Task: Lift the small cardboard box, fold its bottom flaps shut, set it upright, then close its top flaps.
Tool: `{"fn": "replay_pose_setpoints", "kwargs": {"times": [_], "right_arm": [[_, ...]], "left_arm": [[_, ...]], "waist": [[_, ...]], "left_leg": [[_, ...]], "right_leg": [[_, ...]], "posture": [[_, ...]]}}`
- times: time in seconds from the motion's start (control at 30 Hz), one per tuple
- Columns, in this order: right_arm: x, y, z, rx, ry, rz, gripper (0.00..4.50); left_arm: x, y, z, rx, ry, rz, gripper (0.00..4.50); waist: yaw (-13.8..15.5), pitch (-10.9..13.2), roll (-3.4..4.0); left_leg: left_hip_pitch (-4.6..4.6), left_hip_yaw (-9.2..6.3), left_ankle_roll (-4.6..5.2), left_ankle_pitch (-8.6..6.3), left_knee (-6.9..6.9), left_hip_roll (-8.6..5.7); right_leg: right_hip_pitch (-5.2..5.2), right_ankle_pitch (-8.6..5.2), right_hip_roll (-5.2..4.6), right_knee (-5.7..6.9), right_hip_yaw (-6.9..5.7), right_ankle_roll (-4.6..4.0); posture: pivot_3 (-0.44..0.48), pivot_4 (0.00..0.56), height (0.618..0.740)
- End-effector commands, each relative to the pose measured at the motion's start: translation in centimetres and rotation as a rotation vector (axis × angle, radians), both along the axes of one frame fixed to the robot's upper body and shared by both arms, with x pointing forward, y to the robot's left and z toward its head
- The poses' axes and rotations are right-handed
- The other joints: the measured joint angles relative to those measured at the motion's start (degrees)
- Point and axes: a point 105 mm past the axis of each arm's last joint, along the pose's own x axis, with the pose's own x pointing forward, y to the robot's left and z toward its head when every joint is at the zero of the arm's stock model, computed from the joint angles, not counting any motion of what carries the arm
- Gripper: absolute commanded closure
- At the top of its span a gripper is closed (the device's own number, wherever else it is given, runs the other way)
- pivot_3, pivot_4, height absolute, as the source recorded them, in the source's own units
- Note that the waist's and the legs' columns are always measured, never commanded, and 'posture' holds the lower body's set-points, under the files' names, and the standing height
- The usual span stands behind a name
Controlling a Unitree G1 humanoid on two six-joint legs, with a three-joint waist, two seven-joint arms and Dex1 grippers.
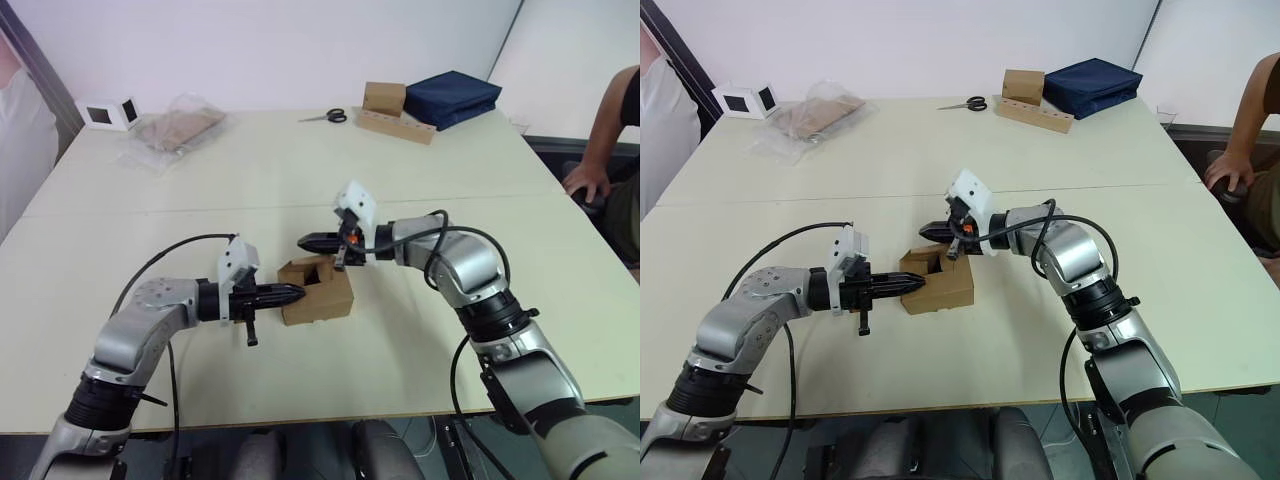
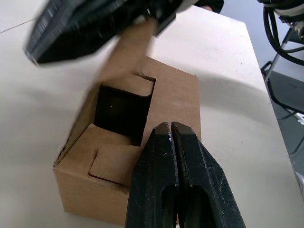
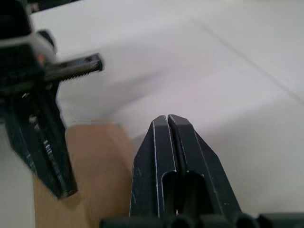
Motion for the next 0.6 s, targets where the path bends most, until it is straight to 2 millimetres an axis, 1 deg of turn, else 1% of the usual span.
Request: {"fn": "replay_pose_setpoints", "kwargs": {"times": [0.03,0.27,0.37,0.5,0.6], "right_arm": [[-0.9,0.1,0.2,-0.004,-0.029,0.043,4.50],[-1.6,-0.5,-1.7,-0.028,0.012,0.030,4.50],[-1.7,-0.7,-2.4,-0.037,0.023,0.014,4.50],[-1.7,-0.7,-2.5,-0.030,0.024,0.001,4.50],[-1.8,-0.7,-2.3,-0.028,0.010,-0.002,4.50]], "left_arm": [[-0.3,0.1,0.5,0.009,-0.022,0.000,4.48],[-0.8,0.5,1.1,-0.001,-0.011,-0.005,4.48],[-1.2,1.3,1.7,0.005,-0.009,-0.001,4.48],[-1.9,2.6,2.5,0.018,-0.004,0.000,4.48],[-1.4,3.0,3.5,-0.008,-0.009,0.018,4.48]], "waist": [[0.0,0.0,0.00],[0.0,0.0,0.00],[0.0,0.0,0.00],[0.0,0.0,0.00],[0.0,0.0,0.00]], "left_leg": [[0.00,0.00,0.00,0.00,0.00,0.00],[0.00,0.00,0.00,0.00,0.00,0.00],[0.00,0.00,0.00,0.00,0.00,0.00],[0.01,-0.01,0.00,0.00,-0.01,0.01],[0.03,0.00,0.00,0.00,-0.01,0.00]], "right_leg": [[0.00,0.00,0.00,0.00,0.00,0.00],[0.00,0.00,0.01,0.00,0.00,0.00],[0.00,0.00,0.01,0.00,0.00,0.00],[0.00,0.00,0.01,0.00,0.00,0.00],[0.04,0.00,0.00,-0.01,0.00,0.00]], "posture": [[0.000,0.150,0.740],[0.000,0.150,0.740],[0.000,0.150,0.740],[0.000,0.150,0.740],[0.000,0.150,0.740]]}}
